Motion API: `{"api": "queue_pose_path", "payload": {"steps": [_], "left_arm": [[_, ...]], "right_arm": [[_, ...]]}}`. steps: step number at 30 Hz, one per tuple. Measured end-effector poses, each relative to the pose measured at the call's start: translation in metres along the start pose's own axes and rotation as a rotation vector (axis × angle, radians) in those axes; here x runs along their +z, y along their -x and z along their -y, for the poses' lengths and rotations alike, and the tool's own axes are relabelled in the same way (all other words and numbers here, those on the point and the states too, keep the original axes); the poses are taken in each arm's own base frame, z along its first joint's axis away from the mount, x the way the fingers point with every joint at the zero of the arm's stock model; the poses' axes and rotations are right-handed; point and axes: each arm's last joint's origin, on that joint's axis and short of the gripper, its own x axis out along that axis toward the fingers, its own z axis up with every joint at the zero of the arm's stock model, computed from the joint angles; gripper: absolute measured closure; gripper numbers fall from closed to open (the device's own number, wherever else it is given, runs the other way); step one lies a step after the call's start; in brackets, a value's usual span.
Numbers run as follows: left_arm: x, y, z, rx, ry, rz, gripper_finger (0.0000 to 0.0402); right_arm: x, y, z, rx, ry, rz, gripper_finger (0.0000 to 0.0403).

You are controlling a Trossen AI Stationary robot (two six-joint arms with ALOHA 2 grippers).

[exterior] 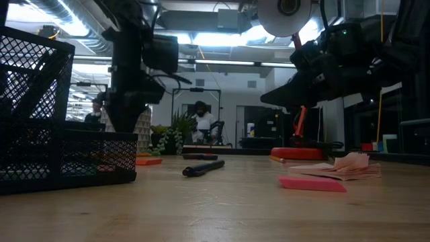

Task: Pick and place office supplies into organizer
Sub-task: Put the left yellow pencil into the black desk organizer

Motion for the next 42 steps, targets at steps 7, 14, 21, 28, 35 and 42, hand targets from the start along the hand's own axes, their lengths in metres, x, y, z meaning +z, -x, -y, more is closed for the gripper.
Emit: {"api": "queue_pose_path", "payload": {"steps": [7, 14, 21, 28, 35, 42], "left_arm": [[0.009, -0.015, -0.003, 0.002, -0.038, -0.024, 0.0258], [0.015, -0.028, -0.001, -0.031, -0.064, -0.041, 0.0258], [0.017, -0.031, -0.004, -0.026, -0.056, -0.051, 0.0258], [0.019, -0.032, -0.007, -0.047, -0.059, -0.061, 0.0258], [0.02, -0.042, -0.004, -0.051, -0.064, -0.099, 0.0258], [0.021, -0.052, -0.002, -0.043, -0.117, -0.141, 0.026]], "right_arm": [[-0.001, 0.0, 0.0, 0.0, 0.001, -0.015, 0.0394], [-0.003, 0.0, 0.0, 0.001, -0.002, -0.033, 0.0394], [-0.005, 0.0, 0.0, 0.002, -0.009, -0.055, 0.0394], [-0.006, 0.0, 0.0, 0.002, -0.014, -0.057, 0.0394], [-0.006, 0.0, 0.0, 0.002, -0.015, -0.059, 0.0394], [-0.006, 0.0, 0.0, 0.003, -0.016, -0.059, 0.0394]]}}
